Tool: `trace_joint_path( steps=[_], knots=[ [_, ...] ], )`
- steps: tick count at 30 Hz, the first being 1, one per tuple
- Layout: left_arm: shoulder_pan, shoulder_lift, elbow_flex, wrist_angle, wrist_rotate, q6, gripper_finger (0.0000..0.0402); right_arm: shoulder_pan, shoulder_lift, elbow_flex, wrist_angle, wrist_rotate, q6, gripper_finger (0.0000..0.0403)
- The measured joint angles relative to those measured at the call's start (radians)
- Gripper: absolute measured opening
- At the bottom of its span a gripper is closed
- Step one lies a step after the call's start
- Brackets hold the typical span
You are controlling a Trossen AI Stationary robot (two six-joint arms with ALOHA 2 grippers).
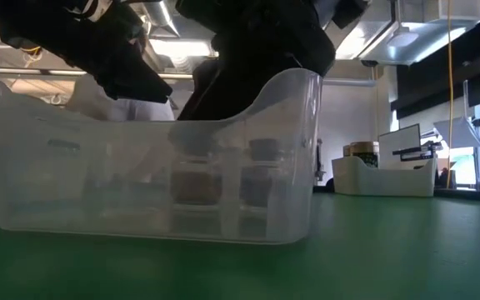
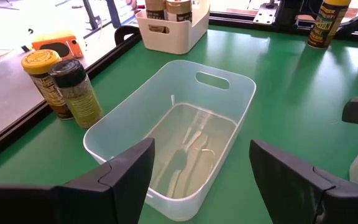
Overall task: Sort spices by type
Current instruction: Put the yellow spice can into the bottom white bin
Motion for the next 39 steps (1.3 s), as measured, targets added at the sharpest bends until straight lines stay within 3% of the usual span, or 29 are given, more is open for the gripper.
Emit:
trace_joint_path(
  steps=[5, 19, 26, 32, 39],
  knots=[
    [0.000, 0.000, 0.000, 0.000, 0.000, -0.007, 0.0260, 0.000, -0.050, 0.034, -0.085, 0.003, -0.003, 0.0289],
    [-0.040, 0.000, 0.000, 0.017, 0.001, 0.023, 0.0260, 0.000, -0.315, -0.010, -0.447, 0.069, 0.070, 0.0291],
    [-0.070, 0.000, 0.000, 0.058, 0.002, 0.039, 0.0260, 0.000, -0.535, -0.266, -0.394, 0.183, 0.135, 0.0292],
    [-0.052, 0.000, 0.000, 0.093, -0.005, 0.039, 0.0260, -0.024, -0.746, -0.541, -0.194, 0.323, 0.157, 0.0292],
    [-0.037, 0.000, 0.000, 0.102, -0.006, 0.027, 0.0260, -0.226, -0.859, -0.692, 0.027, 0.379, 0.084, 0.0292]
  ],
)
